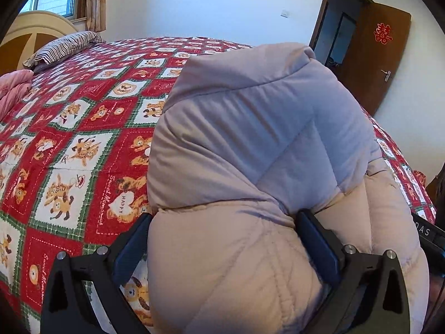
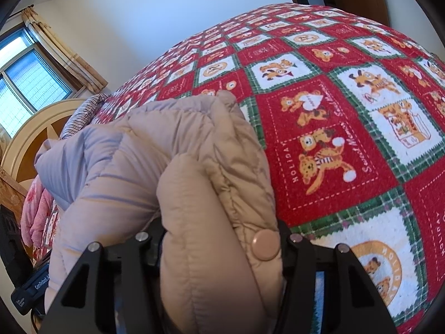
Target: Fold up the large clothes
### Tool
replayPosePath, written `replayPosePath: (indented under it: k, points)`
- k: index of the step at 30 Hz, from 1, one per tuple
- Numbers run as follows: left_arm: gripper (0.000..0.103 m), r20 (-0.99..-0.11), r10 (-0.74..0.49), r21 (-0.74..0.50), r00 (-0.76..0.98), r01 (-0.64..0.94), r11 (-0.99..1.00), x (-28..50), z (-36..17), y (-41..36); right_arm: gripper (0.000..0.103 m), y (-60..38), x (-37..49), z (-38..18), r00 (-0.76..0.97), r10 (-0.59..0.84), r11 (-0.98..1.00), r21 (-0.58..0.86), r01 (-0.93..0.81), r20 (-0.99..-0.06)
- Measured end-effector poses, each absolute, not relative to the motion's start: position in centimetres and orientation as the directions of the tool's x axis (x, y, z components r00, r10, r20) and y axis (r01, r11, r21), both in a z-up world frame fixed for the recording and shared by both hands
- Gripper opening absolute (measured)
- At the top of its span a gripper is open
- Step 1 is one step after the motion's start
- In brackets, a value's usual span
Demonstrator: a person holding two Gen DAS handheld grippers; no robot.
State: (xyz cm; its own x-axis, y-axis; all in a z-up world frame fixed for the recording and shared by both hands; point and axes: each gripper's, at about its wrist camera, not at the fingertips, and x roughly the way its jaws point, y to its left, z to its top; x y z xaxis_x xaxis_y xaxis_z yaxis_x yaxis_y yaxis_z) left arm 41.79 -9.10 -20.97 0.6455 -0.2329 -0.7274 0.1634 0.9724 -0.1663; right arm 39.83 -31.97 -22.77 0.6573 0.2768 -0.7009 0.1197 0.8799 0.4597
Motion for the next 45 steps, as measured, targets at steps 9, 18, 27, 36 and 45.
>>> replayPosePath:
  k: [9,18,27,36,45]
  points:
    - [0.073,-0.694,-0.221,-0.091,0.685,0.22,0.971,40.5,-19.9,-10.7,0.036,-31.6,39.5,-22.5,0.669,0.3,0.885,0.46,0.071,-0.68]
    - [0.06,-0.673,-0.181,-0.016,0.717,0.231,0.973,39.8,-18.5,-11.3,0.027,-30.4,38.5,-21.2,0.71,0.247,0.916,0.398,0.051,-0.66]
    - [0.045,-0.642,-0.175,0.009,0.747,0.236,0.972,37.8,-16.3,-10.6,0.024,-29.9,37.0,-19.9,0.739,0.25,0.915,0.402,0.03,-0.626]
    - [0.04,-0.573,-0.156,0.017,0.804,0.202,0.979,31.6,-10.9,-4.9,0.022,-25.5,32.5,-16.2,0.779,0.339,0.897,0.431,-0.098,-0.527]
    - [0.039,-0.527,-0.09,0.026,0.845,0.122,0.992,27.9,-8.0,1.6,0.022,-18.9,30.0,-13.0,0.774,0.44,0.868,0.435,-0.239,-0.455]
